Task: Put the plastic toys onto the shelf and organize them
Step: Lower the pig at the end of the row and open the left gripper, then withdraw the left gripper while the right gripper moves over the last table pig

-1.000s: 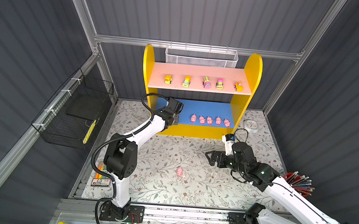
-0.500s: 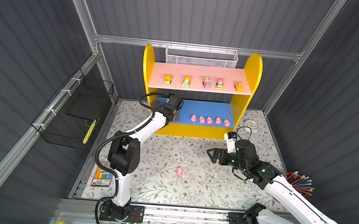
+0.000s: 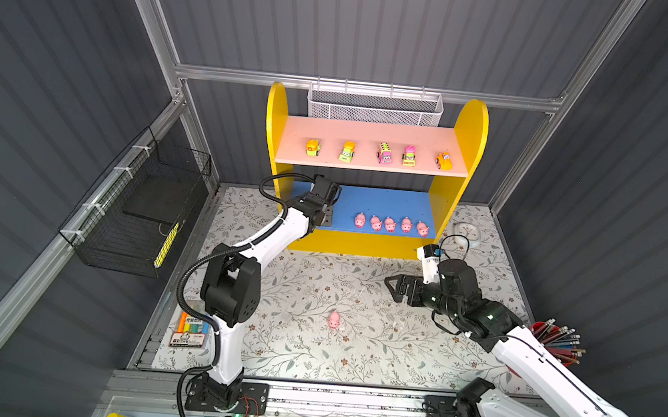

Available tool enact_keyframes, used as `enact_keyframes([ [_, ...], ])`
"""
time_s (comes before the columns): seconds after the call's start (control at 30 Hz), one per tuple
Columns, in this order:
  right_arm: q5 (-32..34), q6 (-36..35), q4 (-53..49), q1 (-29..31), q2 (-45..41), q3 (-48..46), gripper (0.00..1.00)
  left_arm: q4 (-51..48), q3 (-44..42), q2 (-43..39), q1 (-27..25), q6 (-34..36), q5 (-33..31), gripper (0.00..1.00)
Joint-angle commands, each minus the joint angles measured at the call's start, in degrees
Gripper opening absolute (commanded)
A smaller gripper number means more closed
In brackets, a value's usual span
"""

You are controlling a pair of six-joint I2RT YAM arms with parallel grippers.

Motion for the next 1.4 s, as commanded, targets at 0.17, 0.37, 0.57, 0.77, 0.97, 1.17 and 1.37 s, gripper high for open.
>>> enact_keyframes([
  [0.17, -0.19, -0.27, -0.23, -0.20, 0.06, 0.98, 0.99, 0.09, -0.27, -0.53, 0.67, 0.97, 1.74, 0.72],
  [0.37, -0.60, -0.13, -0.67, -0.17, -0.35, 0.97, 0.99, 1.79, -3.22, -3.85, 0.42, 0.32, 3.93, 0.77],
  [0.57, -0.61, 0.27, -0.94, -0.20, -1.36, 0.80, 0.99, 2.50, -5.97, -7.70, -1.22, 0.23, 3.59, 0.79],
  [0.77, -0.81, 1.22, -2.69, -0.01, -2.70, 0.38, 0.99, 2.68, -9.34, -12.42, -3.09, -0.92, 3.70, 0.80],
  [0.97, 2.76, 2.67, -3.70, 3.77, -3.06, 0.19, 0.99, 2.63, -15.75, -19.83, -5.62, -3.19, 3.44, 0.81],
  [1.17, 9.24, 6.29, -2.75, 11.94, -1.46, -0.93, 0.99, -0.03, -28.73, -32.26, -8.64, -8.62, 2.54, 0.80],
  [1.37, 16.40, 12.59, 1.00, 22.02, 6.08, -1.65, 0.99, -5.44, -45.18, -49.21, -11.09, -16.58, 1.49, 0.80],
])
